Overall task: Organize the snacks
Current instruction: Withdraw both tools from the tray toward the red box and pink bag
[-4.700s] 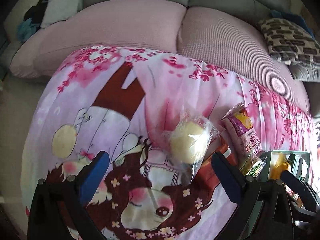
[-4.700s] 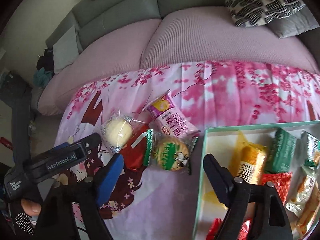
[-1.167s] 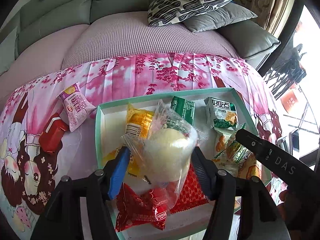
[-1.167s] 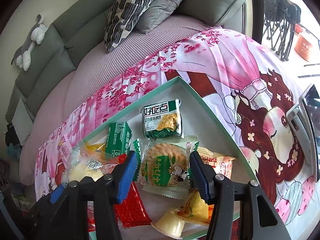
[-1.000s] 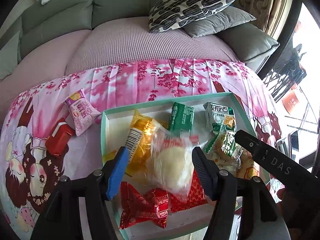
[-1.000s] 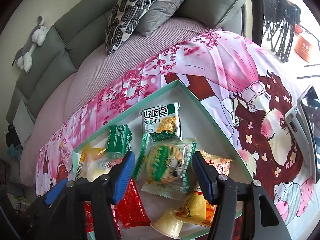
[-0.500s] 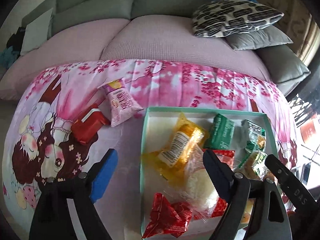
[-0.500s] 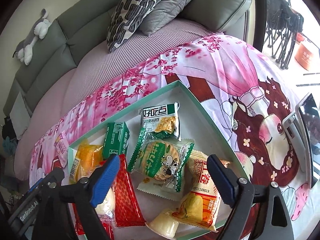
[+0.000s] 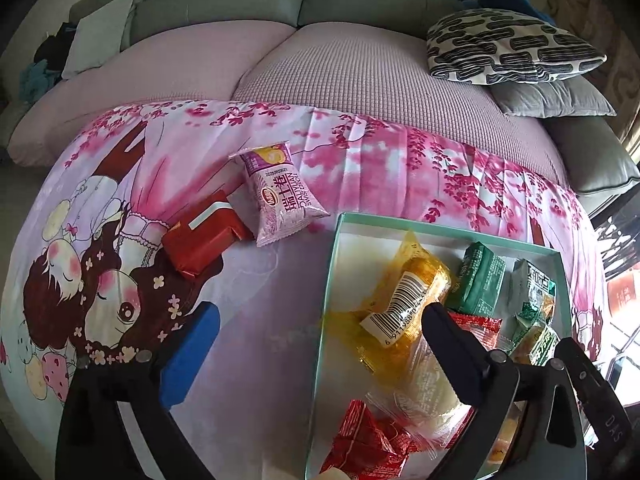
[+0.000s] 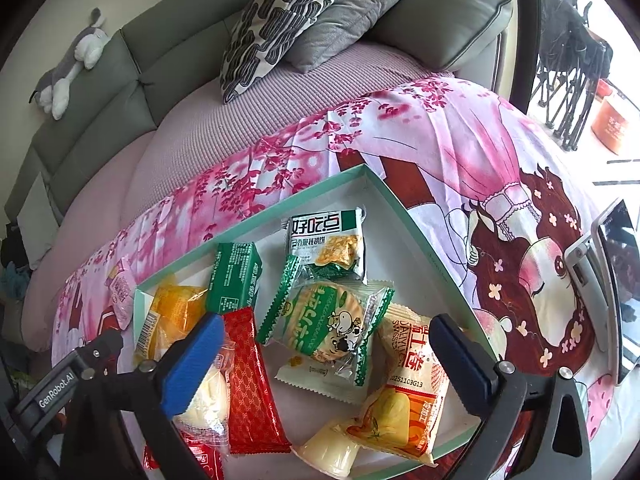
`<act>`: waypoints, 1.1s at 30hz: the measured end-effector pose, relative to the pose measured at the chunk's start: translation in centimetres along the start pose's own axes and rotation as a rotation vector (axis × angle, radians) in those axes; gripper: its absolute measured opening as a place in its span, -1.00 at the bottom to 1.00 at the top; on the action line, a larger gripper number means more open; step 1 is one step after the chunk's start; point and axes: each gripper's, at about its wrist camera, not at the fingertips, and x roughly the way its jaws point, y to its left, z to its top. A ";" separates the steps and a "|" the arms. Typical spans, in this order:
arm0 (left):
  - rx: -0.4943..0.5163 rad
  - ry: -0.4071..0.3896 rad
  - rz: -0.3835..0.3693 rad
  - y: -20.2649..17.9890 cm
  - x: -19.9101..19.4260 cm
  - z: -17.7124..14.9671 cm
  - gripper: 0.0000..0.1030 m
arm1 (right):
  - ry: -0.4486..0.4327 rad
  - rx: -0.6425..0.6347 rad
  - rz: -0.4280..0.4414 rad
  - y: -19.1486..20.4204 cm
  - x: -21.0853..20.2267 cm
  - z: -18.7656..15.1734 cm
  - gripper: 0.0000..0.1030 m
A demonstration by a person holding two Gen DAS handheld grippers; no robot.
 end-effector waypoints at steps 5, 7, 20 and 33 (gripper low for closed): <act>-0.017 0.002 -0.004 0.7 0.0 0.3 0.96 | -0.006 -0.021 0.003 0.7 -0.3 -0.1 1.00; -0.025 -0.002 -0.007 1.1 -0.1 0.5 0.96 | -0.012 -0.025 0.007 1.1 -0.4 -0.2 1.00; -0.056 -0.037 0.091 7.1 -1.3 1.8 0.96 | -0.028 -0.136 0.069 6.5 -1.4 -1.5 1.00; -0.221 -0.020 0.098 14.3 -0.4 2.6 0.96 | 0.007 -0.288 0.144 13.2 -0.5 -3.8 1.00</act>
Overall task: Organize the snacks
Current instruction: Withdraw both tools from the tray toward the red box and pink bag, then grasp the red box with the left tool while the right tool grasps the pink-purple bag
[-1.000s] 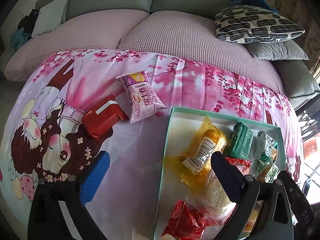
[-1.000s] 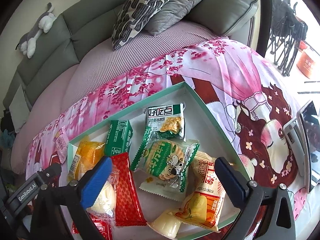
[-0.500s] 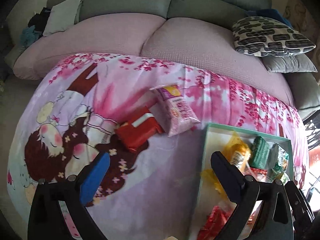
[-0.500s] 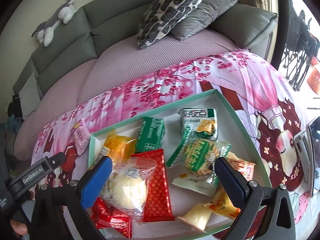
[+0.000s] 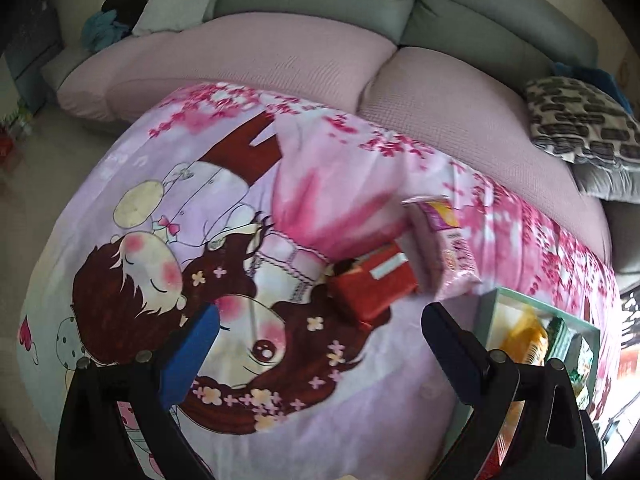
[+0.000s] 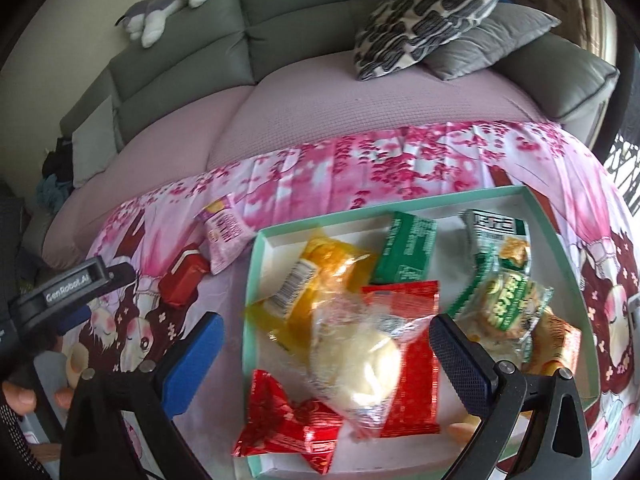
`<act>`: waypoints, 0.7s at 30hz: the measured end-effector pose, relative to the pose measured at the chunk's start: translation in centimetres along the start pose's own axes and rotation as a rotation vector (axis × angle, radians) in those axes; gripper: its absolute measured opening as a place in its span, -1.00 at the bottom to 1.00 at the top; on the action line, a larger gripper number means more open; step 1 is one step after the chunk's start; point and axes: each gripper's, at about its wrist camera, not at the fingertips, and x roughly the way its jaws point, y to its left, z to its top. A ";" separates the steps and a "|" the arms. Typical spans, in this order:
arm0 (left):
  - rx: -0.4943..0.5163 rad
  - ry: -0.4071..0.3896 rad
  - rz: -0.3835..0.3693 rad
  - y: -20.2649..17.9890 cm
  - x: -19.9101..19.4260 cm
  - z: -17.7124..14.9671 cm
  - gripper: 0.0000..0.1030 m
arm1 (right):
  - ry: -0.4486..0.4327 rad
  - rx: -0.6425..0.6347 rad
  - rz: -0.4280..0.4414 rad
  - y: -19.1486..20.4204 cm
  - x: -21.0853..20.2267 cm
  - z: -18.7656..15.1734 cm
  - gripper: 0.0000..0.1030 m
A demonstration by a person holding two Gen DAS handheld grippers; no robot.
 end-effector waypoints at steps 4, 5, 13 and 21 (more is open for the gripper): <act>0.008 0.016 0.005 0.7 1.0 0.5 0.96 | 0.012 -0.033 -0.001 1.8 0.8 0.0 1.00; 0.017 0.018 0.016 0.9 1.3 0.5 0.96 | 0.020 -0.039 -0.001 2.3 1.1 0.0 1.00; 0.014 0.046 -0.012 1.8 2.9 1.0 0.96 | 0.059 -0.071 -0.042 4.2 2.9 0.1 1.00; 0.003 0.037 -0.003 3.0 3.4 1.6 0.96 | 0.045 -0.127 -0.071 6.1 3.5 1.7 1.00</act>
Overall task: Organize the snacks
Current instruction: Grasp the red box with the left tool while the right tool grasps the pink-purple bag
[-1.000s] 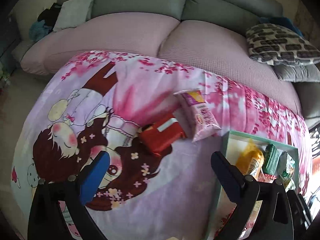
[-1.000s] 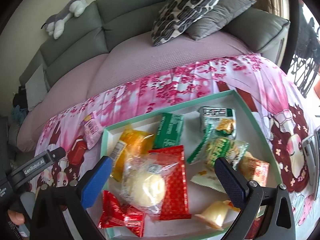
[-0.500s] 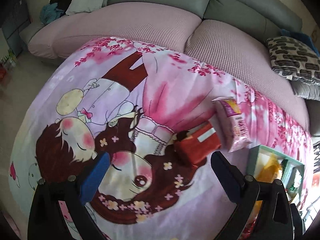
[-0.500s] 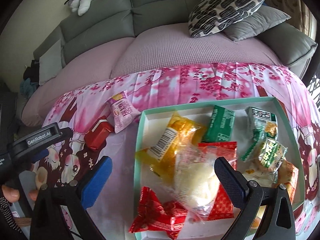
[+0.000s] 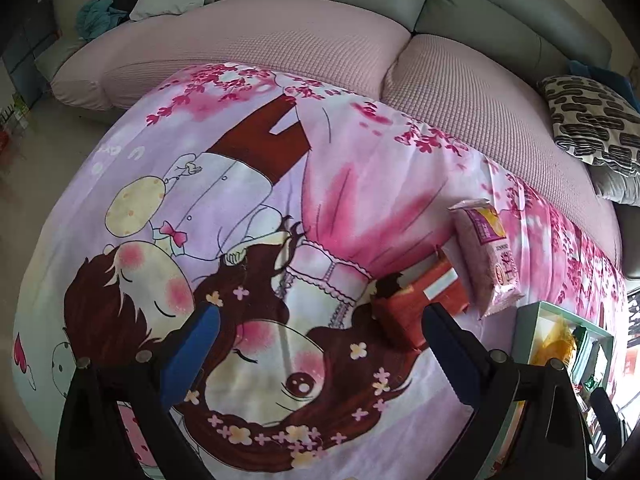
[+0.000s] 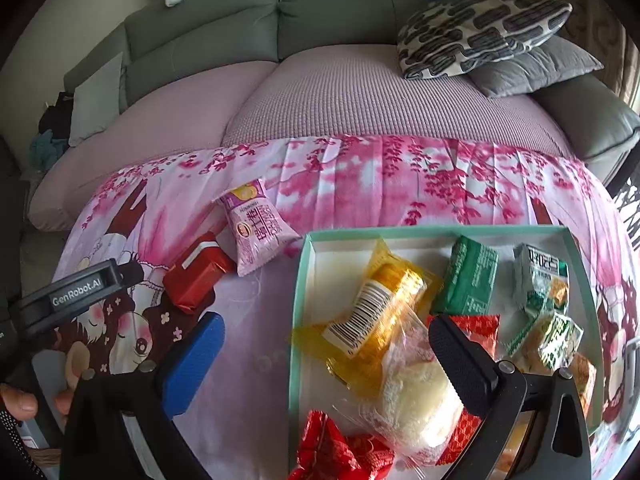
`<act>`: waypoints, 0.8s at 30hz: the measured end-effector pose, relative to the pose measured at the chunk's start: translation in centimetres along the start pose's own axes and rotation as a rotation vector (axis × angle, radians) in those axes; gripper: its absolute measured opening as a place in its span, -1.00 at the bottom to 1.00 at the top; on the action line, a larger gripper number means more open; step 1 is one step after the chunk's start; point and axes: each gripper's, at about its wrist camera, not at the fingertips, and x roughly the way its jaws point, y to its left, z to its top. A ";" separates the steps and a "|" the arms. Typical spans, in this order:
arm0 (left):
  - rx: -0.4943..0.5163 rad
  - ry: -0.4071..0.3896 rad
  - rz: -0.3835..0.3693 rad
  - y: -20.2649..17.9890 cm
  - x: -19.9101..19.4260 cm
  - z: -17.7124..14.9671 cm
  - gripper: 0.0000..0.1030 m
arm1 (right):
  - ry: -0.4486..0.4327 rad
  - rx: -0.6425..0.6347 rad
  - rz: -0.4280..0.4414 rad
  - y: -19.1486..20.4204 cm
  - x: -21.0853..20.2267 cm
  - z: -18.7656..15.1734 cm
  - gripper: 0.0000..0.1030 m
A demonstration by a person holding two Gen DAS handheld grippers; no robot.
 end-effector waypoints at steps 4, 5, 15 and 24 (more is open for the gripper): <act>0.000 -0.002 -0.001 0.3 0.2 0.3 0.96 | 0.027 -0.007 0.000 0.5 0.9 0.5 1.00; 0.002 -0.003 -0.002 0.3 0.3 0.3 0.96 | 0.037 -0.006 0.004 0.7 1.3 0.6 1.00; 0.051 0.016 -0.016 -0.9 1.7 0.3 0.96 | 0.144 -0.010 0.036 1.4 4.7 3.2 1.00; 0.104 0.030 -0.051 -2.5 3.3 0.0 0.96 | 0.230 -0.058 0.025 1.3 6.7 5.0 1.00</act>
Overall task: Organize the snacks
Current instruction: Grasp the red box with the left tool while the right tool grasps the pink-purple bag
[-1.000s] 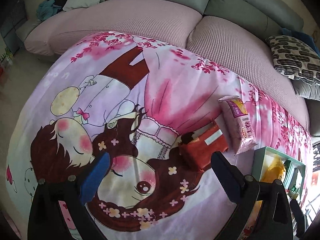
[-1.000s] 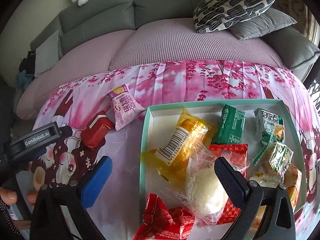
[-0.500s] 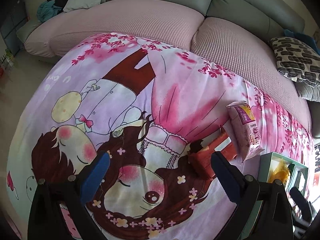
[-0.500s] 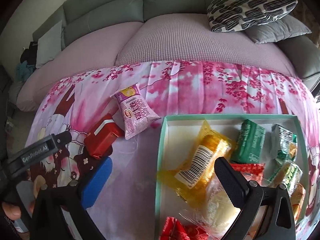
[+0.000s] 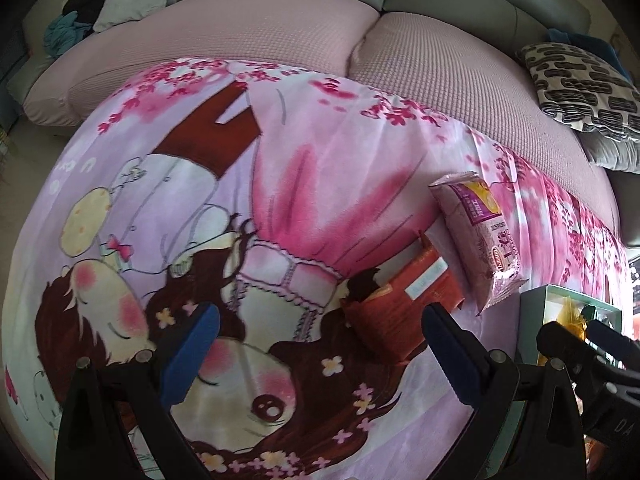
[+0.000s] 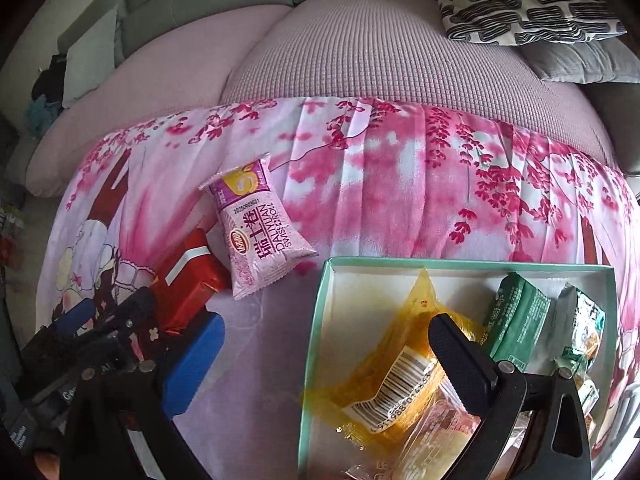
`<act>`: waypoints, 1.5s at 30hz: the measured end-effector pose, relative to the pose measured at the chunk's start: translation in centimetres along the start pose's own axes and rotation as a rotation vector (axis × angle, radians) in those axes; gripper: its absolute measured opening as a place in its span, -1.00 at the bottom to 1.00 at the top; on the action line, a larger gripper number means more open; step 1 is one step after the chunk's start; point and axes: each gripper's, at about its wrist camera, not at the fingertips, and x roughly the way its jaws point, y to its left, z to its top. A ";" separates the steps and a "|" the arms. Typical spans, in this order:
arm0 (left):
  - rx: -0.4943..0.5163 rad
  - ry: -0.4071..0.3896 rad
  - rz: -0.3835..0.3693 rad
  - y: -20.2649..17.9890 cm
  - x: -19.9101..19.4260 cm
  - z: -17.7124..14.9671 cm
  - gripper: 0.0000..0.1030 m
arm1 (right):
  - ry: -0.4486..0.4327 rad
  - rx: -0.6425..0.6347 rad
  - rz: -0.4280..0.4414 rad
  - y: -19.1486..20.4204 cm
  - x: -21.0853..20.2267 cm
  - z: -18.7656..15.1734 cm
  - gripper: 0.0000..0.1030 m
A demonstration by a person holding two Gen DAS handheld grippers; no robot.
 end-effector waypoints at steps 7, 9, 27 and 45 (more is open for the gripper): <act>0.049 -0.010 -0.058 -1.1 0.8 0.1 0.95 | 0.018 -0.005 -0.041 -0.9 0.4 1.3 1.00; 0.072 -0.016 -0.070 -1.5 1.0 0.1 0.95 | 0.020 -0.005 -0.047 -1.3 0.3 1.5 1.00; 0.191 -0.033 -0.076 -3.8 2.0 -0.4 0.32 | 0.028 -0.043 -0.063 -1.4 0.1 3.1 0.93; -0.015 -0.058 0.022 2.4 2.0 1.2 0.31 | 0.016 -0.172 -0.012 4.5 2.2 6.0 0.59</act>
